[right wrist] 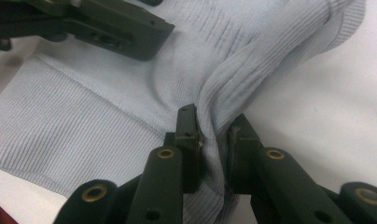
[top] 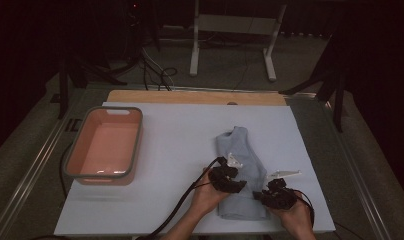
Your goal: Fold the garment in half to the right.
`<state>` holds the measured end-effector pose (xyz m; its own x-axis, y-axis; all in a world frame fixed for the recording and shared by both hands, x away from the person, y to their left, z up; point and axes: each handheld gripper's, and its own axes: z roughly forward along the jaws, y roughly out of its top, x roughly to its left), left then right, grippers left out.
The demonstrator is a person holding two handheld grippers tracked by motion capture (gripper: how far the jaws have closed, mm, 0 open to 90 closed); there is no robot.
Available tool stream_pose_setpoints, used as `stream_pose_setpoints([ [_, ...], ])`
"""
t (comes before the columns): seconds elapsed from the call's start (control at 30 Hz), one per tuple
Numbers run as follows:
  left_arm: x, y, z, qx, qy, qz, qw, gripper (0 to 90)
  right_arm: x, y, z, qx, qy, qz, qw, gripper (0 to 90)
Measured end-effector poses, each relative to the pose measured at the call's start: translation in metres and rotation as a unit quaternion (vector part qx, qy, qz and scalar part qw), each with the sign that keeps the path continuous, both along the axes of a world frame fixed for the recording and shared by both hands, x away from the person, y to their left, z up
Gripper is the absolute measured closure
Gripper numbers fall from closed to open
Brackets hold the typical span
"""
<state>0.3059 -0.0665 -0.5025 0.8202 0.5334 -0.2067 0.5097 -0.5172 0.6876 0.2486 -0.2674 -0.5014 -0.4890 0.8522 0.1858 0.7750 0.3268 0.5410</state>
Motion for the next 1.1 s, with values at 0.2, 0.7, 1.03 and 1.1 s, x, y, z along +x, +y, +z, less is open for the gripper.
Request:
stream_pose_setpoints([
  [0.2,0.005,0.009,0.006,-0.016,-0.005,0.009,0.9998,47.3,0.0,-0.001,0.0,0.001,-0.001,0.002,1.0,77.8],
  [0.7,0.036,0.052,0.021,-0.023,-0.017,0.101,0.9944,33.1,0.001,-0.001,0.0,0.001,-0.001,0.003,1.0,77.7],
  [1.03,0.047,0.056,0.015,-0.031,-0.005,0.116,0.9928,26.4,0.001,0.0,0.0,0.001,-0.001,0.005,1.0,77.6],
  [1.1,0.049,0.056,0.015,-0.031,-0.004,0.115,0.9929,24.8,0.001,-0.001,0.0,0.001,-0.001,0.006,1.0,77.5],
])
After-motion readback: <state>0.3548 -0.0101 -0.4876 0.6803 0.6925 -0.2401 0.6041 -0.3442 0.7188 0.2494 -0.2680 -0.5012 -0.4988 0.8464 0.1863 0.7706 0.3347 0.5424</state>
